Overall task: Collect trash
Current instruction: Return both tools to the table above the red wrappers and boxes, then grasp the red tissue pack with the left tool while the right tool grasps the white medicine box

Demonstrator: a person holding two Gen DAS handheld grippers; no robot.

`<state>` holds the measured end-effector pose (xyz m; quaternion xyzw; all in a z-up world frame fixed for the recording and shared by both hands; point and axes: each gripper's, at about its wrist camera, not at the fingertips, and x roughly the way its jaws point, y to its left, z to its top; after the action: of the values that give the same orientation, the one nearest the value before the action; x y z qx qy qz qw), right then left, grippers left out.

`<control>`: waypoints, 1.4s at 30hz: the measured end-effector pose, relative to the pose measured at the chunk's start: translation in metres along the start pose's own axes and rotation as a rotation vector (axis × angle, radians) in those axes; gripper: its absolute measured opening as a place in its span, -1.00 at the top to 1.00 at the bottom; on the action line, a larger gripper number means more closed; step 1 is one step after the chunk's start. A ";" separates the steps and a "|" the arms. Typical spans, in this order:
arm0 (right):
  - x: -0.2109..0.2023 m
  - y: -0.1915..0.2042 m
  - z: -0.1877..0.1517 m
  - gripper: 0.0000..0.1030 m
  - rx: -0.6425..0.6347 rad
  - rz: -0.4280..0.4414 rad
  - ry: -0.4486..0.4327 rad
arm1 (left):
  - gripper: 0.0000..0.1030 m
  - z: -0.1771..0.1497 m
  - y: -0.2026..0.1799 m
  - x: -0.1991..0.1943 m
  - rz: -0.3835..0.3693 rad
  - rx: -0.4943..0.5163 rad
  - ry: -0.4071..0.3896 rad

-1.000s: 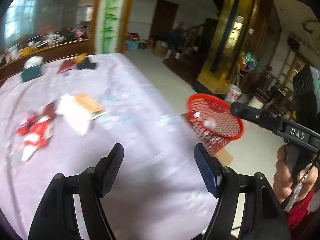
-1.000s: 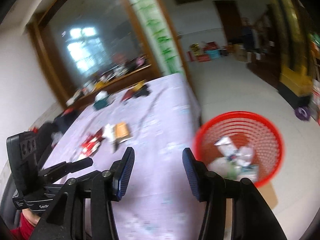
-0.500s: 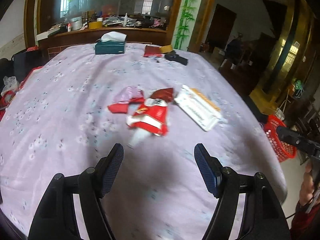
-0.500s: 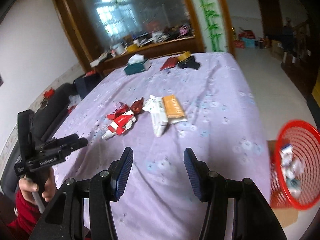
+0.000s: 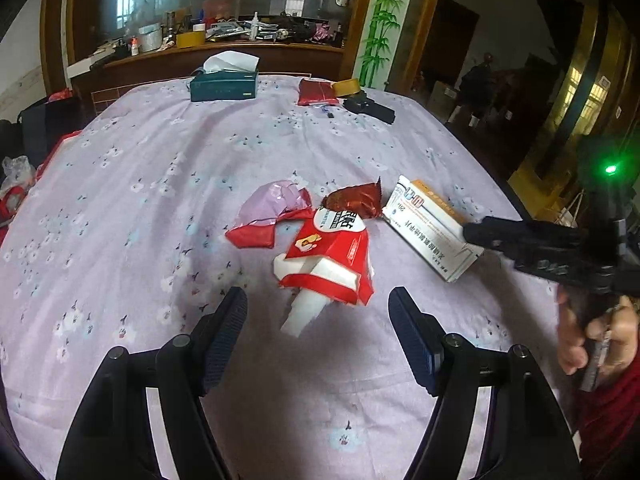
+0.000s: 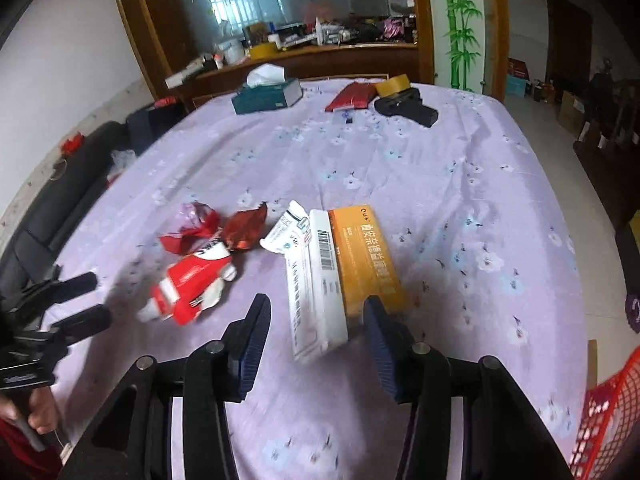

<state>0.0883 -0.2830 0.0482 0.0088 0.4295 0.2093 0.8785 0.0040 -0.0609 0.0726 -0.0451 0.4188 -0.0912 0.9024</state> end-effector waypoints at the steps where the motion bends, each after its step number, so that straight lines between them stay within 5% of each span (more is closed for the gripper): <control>1: 0.005 0.000 0.000 0.12 -0.007 -0.012 0.001 | -0.39 0.001 0.000 0.001 0.000 -0.001 0.001; 7: 0.022 0.012 -0.016 0.73 -0.026 0.006 0.049 | -0.45 0.010 0.000 0.014 -0.003 -0.024 0.000; 17: -0.048 0.008 -0.060 0.72 0.092 0.062 -0.069 | -0.47 0.025 -0.027 0.063 0.101 0.038 0.043; 22: -0.076 0.007 -0.082 0.72 0.129 0.111 -0.111 | -0.46 0.039 -0.029 0.102 0.145 0.043 0.141; 24: -0.083 0.007 -0.088 0.72 0.140 0.127 -0.116 | -0.29 0.038 -0.027 0.108 0.144 0.031 0.151; 29: -0.099 0.006 -0.099 0.72 0.155 0.139 -0.142 | 0.17 0.029 -0.023 0.079 0.096 -0.011 0.070; 42: -0.105 0.014 -0.125 0.72 0.159 0.063 -0.196 | 0.19 -0.049 -0.050 -0.014 0.053 -0.015 -0.137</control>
<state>-0.0685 -0.3306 0.0505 0.1124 0.3565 0.2001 0.9057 -0.0492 -0.1072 0.0595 -0.0468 0.3580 -0.0607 0.9306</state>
